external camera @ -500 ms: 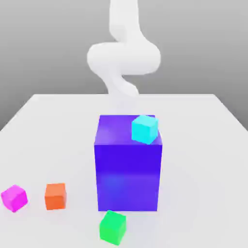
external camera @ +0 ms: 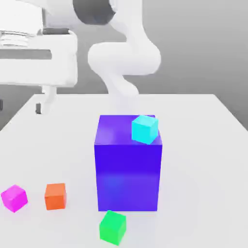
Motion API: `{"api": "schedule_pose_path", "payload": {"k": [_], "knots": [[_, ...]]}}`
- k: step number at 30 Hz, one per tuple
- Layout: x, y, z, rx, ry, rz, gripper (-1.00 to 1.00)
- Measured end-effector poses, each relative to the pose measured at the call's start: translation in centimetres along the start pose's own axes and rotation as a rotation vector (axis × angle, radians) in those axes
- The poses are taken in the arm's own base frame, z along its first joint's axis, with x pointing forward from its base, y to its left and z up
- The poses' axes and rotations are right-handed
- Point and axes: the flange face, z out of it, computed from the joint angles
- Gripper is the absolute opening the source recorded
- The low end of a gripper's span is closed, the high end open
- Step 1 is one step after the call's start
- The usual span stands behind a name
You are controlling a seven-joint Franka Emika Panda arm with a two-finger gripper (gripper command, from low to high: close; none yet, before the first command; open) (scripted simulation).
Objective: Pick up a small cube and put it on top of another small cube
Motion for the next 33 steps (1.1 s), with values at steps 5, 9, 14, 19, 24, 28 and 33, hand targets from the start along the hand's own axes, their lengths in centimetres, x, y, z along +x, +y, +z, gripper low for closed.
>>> {"api": "schedule_pose_path", "payload": {"k": [5, 9, 14, 19, 24, 28, 33], "knots": [[2.5, 8.1, 8.4, -0.124, -0.064, 0.120, 0.00], [2.1, 14.1, 14.5, -0.217, -0.124, 0.182, 0.00], [1.1, 18.8, 20.8, -0.270, -0.155, 0.221, 0.00], [0.6, 19.5, 23.1, -0.271, -0.157, 0.223, -1.00], [0.7, 19.4, 22.6, -0.272, -0.157, 0.223, -1.00], [1.4, 18.0, 18.4, -0.272, -0.160, 0.216, -1.00], [-3.0, 8.8, 19.4, -0.273, -0.255, -0.163, -1.00]]}}
